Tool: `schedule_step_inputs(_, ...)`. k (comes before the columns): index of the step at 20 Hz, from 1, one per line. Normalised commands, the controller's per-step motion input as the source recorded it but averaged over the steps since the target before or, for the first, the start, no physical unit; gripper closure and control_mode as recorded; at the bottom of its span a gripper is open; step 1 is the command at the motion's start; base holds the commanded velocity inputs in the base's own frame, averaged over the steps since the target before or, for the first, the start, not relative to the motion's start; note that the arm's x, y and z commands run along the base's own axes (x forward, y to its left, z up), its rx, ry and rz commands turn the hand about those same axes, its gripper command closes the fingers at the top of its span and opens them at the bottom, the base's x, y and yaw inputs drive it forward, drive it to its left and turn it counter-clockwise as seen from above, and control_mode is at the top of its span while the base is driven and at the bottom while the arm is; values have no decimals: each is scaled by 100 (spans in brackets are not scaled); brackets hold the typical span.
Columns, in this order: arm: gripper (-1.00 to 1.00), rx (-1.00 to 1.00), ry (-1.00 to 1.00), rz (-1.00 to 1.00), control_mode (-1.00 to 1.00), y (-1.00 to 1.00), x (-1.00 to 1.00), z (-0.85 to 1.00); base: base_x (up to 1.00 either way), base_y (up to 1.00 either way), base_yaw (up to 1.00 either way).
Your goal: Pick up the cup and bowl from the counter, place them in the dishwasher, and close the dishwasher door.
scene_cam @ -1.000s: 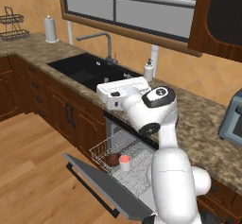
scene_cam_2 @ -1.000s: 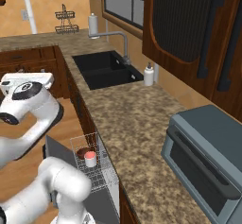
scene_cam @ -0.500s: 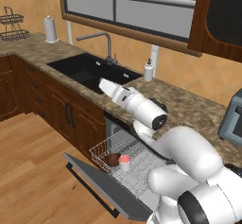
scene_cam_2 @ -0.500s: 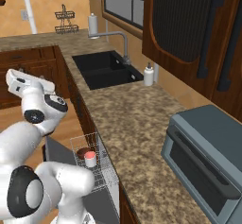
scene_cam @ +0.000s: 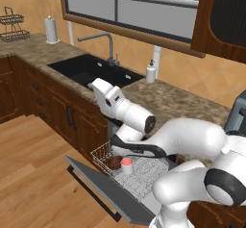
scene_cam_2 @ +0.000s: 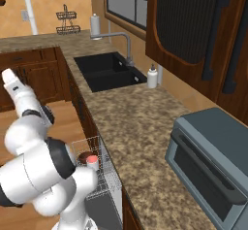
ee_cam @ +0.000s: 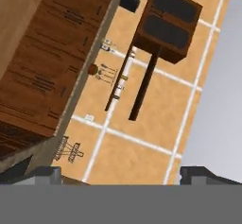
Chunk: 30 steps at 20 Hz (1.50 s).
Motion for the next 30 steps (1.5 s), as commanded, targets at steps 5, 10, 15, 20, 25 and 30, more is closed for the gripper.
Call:
schedule_step_inputs(5, -100, 90, 60, 41, -100, 24, -10, 0, 0, 0, 0)
schedule_step_inputs(10, -100, 91, 75, 18, -100, 10, -56, 0, 0, 0, 0)
schedule_step_inputs(15, -100, 19, 100, 0, -100, -4, -22, 0, 0, 0, 0)
schedule_step_inputs(20, -100, -6, 100, 0, -100, 0, 0, 0, 0, 0, 0)
schedule_step_inputs(25, -100, -20, 100, -1, -100, -12, 3, -5, 0, 0, 0)
schedule_step_inputs(30, -100, -44, 84, -26, -100, -32, 15, -90, 0, 0, 0)
